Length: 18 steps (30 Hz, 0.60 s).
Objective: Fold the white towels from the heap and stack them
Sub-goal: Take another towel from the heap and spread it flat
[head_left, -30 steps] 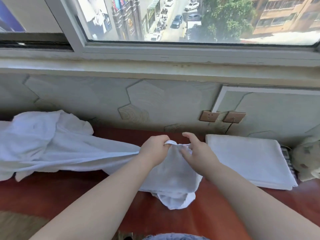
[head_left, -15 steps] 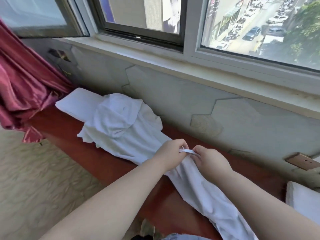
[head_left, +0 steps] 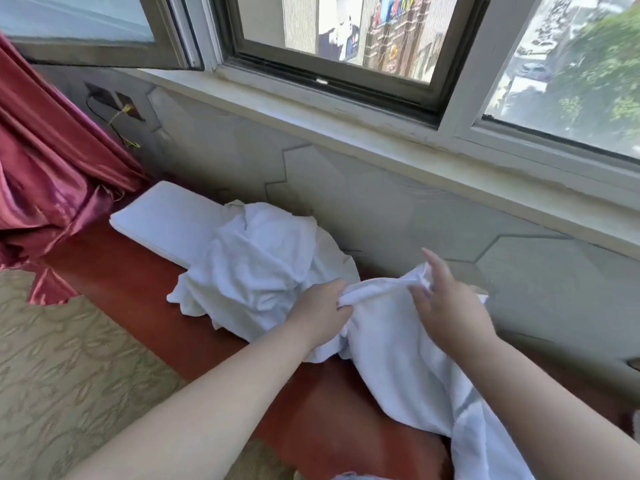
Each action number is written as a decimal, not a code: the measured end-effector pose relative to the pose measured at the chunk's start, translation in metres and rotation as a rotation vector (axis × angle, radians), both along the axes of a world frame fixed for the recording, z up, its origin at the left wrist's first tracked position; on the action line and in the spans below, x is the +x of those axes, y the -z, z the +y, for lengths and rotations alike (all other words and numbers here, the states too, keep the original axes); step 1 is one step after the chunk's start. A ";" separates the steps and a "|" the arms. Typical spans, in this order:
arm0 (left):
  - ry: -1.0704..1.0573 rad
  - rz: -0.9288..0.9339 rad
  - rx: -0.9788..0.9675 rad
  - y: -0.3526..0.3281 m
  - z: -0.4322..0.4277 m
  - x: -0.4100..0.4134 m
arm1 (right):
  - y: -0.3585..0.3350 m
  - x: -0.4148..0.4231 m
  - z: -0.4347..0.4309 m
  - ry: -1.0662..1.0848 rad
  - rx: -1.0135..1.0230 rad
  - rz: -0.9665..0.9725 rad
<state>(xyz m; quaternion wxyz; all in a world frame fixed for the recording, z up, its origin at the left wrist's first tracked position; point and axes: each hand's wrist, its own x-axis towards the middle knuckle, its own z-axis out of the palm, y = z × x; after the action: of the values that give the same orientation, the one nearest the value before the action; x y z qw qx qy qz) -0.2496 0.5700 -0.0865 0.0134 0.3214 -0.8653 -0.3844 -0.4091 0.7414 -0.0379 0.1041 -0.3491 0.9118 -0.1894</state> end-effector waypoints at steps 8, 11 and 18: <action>0.182 0.109 0.165 -0.006 -0.016 -0.002 | 0.012 0.025 -0.033 -0.234 0.075 -0.171; 0.143 0.060 0.194 0.008 -0.032 0.013 | 0.000 0.014 -0.027 -0.035 -0.066 -0.117; 0.029 0.061 0.122 0.016 -0.051 0.031 | -0.034 -0.016 -0.012 0.203 0.050 -0.090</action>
<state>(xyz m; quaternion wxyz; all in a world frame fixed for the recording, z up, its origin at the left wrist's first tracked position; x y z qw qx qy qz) -0.2186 0.5188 -0.1023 0.0147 0.2973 -0.8440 -0.4462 -0.4249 0.7298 -0.0034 0.1339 -0.2437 0.9413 -0.1917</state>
